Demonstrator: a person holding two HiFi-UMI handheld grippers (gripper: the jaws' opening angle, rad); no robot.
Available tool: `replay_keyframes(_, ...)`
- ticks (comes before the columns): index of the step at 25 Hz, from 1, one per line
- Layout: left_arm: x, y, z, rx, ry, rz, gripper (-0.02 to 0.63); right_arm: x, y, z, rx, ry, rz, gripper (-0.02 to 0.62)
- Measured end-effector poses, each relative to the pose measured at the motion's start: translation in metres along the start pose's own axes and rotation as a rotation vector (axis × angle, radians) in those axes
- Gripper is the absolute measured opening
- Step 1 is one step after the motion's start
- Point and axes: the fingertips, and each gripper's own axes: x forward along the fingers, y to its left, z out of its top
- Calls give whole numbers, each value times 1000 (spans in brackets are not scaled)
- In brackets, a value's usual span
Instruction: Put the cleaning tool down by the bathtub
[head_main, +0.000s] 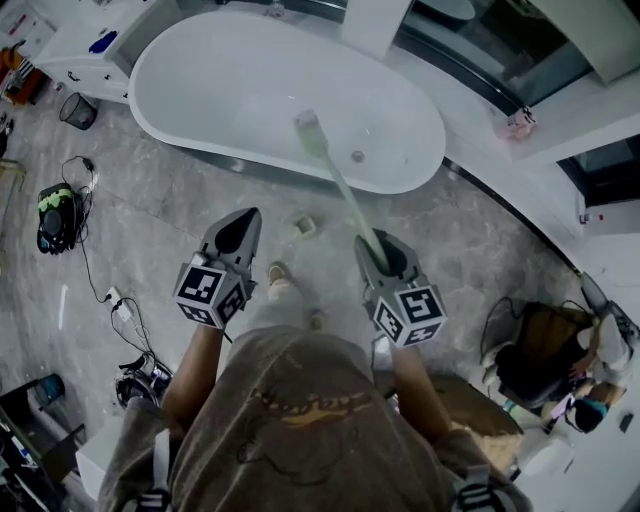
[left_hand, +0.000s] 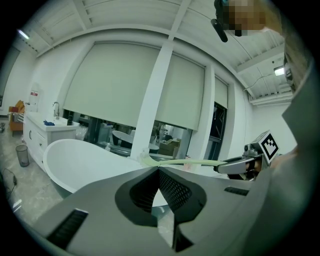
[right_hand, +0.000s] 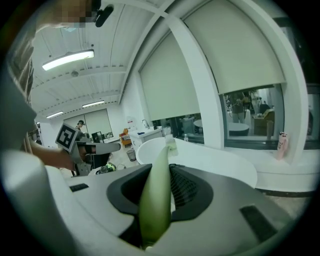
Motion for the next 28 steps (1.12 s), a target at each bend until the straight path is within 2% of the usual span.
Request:
replay_keyframes(5,17,14,-10,-10,16,-11,0,25,-5,-5,-3,14,3,112)
replay_keyframes(10,29,25,-32,-5,41,-25,0,39,-6,-27,9,47,-1,112)
replay_keyframes(20,53,44,-93,-61,88,-20,0,58,-11,-94,23,132,-4,111)
replay_keyframes(28,76,48,-159,-85,117,-39,0,64,-20,-160,41,189,-4,112)
